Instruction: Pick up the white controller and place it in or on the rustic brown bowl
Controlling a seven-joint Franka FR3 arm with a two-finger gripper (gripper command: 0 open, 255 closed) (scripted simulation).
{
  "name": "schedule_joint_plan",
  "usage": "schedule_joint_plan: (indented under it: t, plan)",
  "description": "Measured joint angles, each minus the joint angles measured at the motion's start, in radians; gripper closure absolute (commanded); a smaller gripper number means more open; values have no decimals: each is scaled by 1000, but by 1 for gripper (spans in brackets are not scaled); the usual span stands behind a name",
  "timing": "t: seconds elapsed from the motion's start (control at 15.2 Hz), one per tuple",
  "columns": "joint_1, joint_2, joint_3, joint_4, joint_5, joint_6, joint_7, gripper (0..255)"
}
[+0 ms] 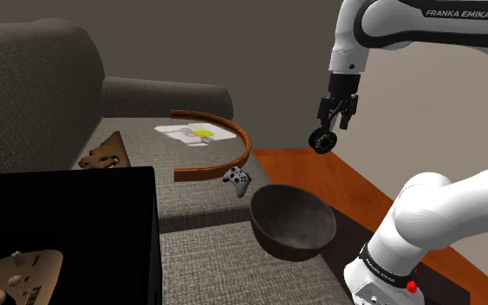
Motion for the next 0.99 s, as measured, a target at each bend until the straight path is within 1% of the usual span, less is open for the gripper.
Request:
schedule_joint_plan:
  t: [0.13, 0.26, 0.59, 0.92, 0.99]
  plan:
    - [4, 6, 4, -4, 4, 13, 1, 0]
    - [22, 28, 28, -9, 27, 51, 19, 0]
    - [72, 103, 90, -38, 84, 190, 57, 0]
    - [119, 200, 154, -36, 129, 326, 92, 0]
    - [127, 231, 167, -22, 135, 352, 99, 0]
